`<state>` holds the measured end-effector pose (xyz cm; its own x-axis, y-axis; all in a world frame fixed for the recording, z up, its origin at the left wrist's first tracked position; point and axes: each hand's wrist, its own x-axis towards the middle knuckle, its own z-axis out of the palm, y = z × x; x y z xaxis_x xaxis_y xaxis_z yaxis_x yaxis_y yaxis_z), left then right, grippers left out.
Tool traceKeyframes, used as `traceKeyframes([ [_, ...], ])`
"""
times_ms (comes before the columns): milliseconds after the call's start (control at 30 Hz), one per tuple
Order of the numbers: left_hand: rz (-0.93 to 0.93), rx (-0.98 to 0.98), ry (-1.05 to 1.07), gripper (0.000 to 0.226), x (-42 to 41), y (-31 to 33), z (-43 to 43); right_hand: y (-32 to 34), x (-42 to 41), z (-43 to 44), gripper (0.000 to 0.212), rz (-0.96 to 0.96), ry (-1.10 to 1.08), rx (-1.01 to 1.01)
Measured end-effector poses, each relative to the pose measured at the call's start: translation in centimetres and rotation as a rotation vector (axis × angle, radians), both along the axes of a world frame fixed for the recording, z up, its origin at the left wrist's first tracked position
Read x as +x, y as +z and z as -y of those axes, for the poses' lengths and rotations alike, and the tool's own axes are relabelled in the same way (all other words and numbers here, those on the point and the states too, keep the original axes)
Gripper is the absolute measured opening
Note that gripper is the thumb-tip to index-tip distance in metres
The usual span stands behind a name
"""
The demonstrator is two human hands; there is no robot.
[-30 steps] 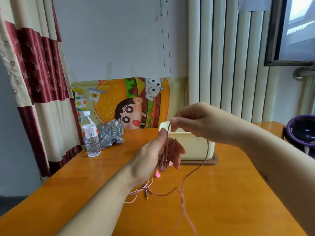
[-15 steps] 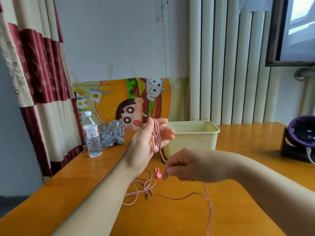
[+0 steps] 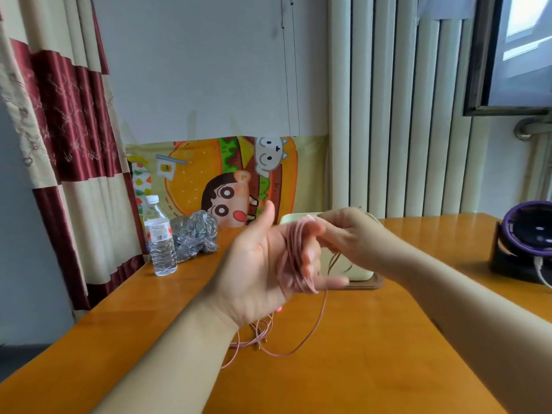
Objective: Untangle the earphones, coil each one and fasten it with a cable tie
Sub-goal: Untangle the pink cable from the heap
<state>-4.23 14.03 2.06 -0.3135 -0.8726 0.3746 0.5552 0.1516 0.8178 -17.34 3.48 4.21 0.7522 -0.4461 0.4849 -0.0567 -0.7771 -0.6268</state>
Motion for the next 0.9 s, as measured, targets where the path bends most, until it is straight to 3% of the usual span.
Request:
traceKeyframes([
  [67, -0.193, -0.04, 0.029, 0.059, -0.2, 0.9, 0.0, -1.2, 0.5, 0.0, 0.04, -0.006, 0.031, 0.028],
  [100, -0.233, -0.051, 0.145, 0.056, -0.3, 1.4, 0.0, -1.7, 0.7, 0.0, 0.035, -0.041, 0.037, 0.024],
  [233, -0.182, -0.105, 0.644, 0.044, -0.1, 3.0, 0.8, -3.2, 1.1, 0.4, 0.02, -0.144, 0.051, 0.073],
  [400, -0.118, -0.142, 0.877, 0.03, 0.9, 3.5, 2.4, -3.5, 0.8, 1.6, 0.02, -0.238, -0.031, 0.139],
  [500, 0.041, -0.202, 1.015, 0.022, 1.3, 3.9, 3.3, -3.3, 0.9, 2.3, 0.023, -0.322, -0.099, 0.169],
  [633, 0.395, -0.348, 1.279, 0.022, 2.1, 4.3, 3.9, -3.2, 0.5, 2.7, 0.025, -0.208, -0.029, 0.399],
  [700, 0.533, -0.401, 1.397, 0.027, 3.1, 4.4, 4.0, -3.4, 0.0, 2.8, 0.023, -0.167, -0.009, 0.424],
  [800, 0.751, -0.334, 1.506, 0.029, 4.9, 4.0, 3.7, -3.4, -0.9, 3.4, 0.023, -0.069, -0.007, 0.444],
  [900, 1.042, -0.168, 1.48, 0.034, 6.5, 2.7, 3.4, -2.2, -1.9, 3.8, 0.025, 0.113, 0.045, 0.529],
])
